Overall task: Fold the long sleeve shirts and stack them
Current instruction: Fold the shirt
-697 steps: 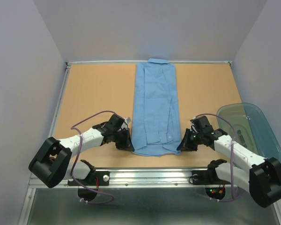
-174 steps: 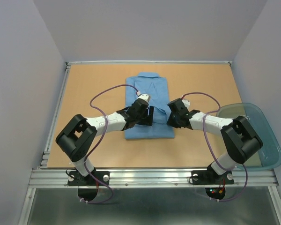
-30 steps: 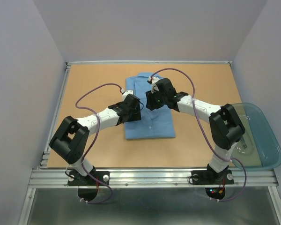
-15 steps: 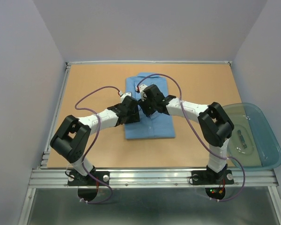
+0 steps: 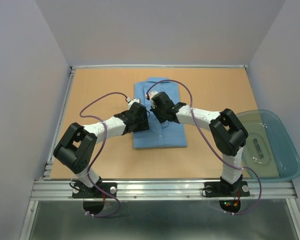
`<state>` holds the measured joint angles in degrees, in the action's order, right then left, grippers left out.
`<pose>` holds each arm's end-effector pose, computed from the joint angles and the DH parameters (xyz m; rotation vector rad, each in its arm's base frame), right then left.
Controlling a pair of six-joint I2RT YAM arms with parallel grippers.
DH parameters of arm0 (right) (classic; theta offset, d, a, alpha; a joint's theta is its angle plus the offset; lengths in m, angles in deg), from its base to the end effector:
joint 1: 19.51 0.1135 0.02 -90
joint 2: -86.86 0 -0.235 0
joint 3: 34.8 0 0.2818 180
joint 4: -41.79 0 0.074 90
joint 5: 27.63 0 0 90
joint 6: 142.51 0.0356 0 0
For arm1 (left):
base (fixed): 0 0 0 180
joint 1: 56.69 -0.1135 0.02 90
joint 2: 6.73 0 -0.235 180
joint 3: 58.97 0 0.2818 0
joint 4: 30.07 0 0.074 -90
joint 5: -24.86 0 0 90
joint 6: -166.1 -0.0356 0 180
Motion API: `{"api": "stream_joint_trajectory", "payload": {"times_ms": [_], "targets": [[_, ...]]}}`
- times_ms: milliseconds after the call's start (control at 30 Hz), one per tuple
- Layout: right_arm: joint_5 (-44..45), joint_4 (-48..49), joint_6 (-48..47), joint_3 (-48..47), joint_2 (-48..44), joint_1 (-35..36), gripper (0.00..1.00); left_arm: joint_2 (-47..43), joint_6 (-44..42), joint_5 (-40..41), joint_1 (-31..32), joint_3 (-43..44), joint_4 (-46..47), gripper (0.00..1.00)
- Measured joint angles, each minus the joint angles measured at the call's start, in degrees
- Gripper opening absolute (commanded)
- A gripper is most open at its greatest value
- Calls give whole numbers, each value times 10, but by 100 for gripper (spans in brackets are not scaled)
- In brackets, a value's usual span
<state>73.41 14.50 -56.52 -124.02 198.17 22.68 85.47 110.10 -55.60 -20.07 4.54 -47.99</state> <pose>0.3287 0.2887 0.1438 -0.8666 2.2516 0.0717 0.2854 -0.2047 0.1338 -0.0248 2.4051 -0.3891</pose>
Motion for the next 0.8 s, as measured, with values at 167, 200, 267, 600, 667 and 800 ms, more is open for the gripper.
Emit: {"api": "stream_joint_trajectory", "payload": {"times_ms": [167, 200, 267, 600, 667, 800], "targets": [[12, 0, 17, -3, 0, 0, 1, -1, 0, -1, 0, 0, 0, 73], [14, 0, 22, -3, 0, 0, 0, -2, -1, -1, 0, 0, 0, 73], [21, 0, 42, -3, 0, 0, 1, -7, -3, -1, 0, 0, -2, 73], [52, 53, 192, 66, -56, -23, 1, -24, -25, -1, 0, 62, -5, 73], [52, 77, 228, 95, -73, -33, 0, -21, -30, -3, 0, 80, -4, 73], [47, 119, 311, 149, -82, -47, 0, 6, -41, -7, 2, 124, 2, 73]]}}
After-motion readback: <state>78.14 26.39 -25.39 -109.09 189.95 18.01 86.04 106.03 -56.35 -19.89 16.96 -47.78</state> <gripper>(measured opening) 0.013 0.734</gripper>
